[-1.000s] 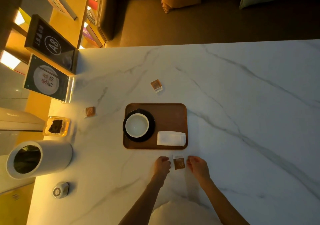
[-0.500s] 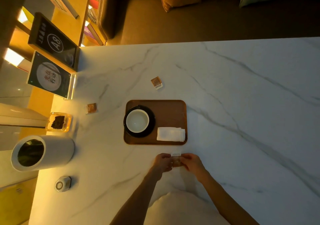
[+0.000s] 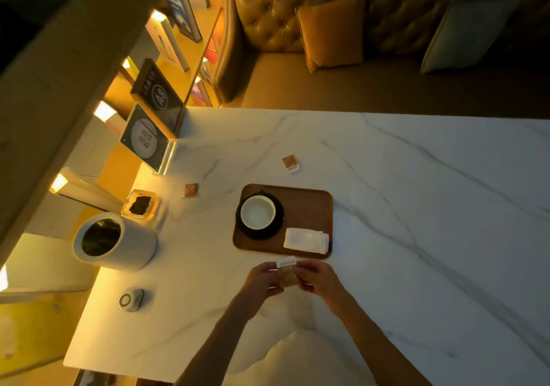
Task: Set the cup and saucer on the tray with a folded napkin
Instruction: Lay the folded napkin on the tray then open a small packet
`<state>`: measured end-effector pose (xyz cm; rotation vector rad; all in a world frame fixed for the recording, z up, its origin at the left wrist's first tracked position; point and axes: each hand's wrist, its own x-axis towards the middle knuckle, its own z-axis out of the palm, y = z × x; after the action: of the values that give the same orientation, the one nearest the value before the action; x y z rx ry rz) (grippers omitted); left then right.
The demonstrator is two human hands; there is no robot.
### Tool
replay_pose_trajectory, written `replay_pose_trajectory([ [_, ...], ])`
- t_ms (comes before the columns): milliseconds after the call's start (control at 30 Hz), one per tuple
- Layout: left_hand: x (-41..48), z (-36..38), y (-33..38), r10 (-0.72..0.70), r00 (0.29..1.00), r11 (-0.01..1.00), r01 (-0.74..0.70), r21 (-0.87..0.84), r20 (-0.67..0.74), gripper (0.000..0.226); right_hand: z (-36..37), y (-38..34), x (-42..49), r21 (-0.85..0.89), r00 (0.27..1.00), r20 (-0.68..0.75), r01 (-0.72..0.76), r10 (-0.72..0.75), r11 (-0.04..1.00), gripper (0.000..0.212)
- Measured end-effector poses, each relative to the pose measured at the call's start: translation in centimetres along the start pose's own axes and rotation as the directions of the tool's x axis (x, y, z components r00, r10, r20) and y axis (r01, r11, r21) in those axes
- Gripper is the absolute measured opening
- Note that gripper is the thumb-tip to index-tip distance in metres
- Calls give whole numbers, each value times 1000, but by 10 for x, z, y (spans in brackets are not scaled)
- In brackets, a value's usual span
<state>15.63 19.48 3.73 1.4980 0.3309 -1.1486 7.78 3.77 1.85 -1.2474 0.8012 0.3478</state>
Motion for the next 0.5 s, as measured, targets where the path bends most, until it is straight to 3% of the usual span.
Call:
replay_pose_trajectory([
  [167,-31,-21,4,97,995,992,-95,-83,16,31,34,-19,-11,-43,995,48,85,-83,995,19],
  [267,-47,-33,4,152,988,988,-151,-22,37,27,55,-26,-13,-93,988,81,136,-128,986,20],
  [500,-67,-81,10,286,956,958,-286,4,-62,23,117,-38,-1,-156,976,139,189,-168,969,25],
])
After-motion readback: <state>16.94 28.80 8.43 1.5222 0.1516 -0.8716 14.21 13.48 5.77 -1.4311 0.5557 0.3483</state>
